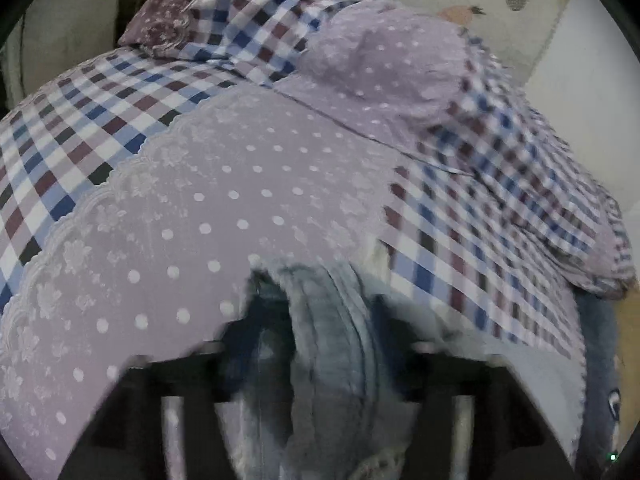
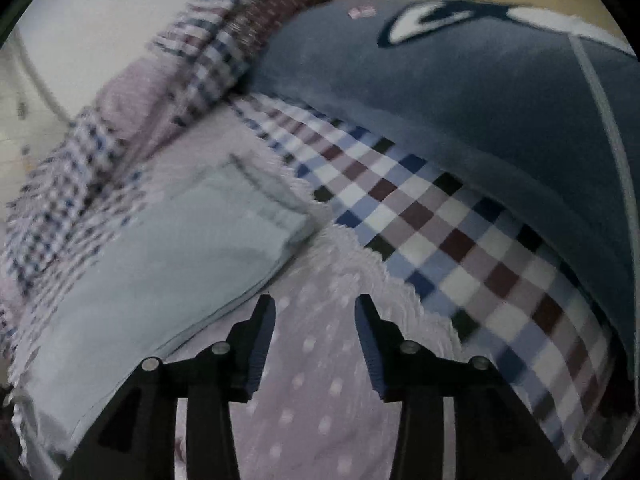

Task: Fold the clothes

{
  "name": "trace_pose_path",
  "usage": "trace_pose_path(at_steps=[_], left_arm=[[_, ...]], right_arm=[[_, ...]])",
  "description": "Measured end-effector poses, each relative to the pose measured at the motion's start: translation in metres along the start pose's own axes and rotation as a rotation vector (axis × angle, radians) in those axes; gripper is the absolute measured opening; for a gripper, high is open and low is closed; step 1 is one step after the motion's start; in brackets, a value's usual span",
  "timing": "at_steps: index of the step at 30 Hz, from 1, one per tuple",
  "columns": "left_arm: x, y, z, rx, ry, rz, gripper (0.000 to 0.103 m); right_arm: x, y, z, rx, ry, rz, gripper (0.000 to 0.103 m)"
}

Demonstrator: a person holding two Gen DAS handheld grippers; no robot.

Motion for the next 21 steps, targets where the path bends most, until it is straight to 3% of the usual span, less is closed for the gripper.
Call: trace_pose_path(at_steps=[1,6,12,18,21], left_arm=[[0.001,-0.005,-0.009,-0.001,-0.022,0.008,0.079],[0.025,-0.041,-0.079,-0.062,-0.162,-0.003,0.081],[0.079,-0.144,-0.175,-0.125,-0.258,-0.028,0.086],[0.103,-0.25,-0.207,-0.082,-0.215,0.05,0.086],[0.102,-0.289,-0.187,-0.021,-0.247,0.039,0.087]], right_arm=[[0.002,-0.01,-0.012,-0.015,0.016,-0.015,0.045],[0.025,-0.065,-0.085,-0.101,0.077,-0.121,0.05],[0.058,-0.145,-0.162,-0.204,0.085,-0.268,0.064],[0.07,-0.218,-0.204,-0.221,0.146,-0.329,0.07],[0.081,-0.249,-0.208,-0.203,0.149,-0.369,0.07]])
Point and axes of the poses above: each gripper's, at about its wrist camera, not at the fingertips, and z roughly the way its jaws point, x to its left, y to its top, the point moved 2 cm from there along z, roughly the way its jaws point, and after that the axes turned 12 degrees about x, right-handed, at the moved point
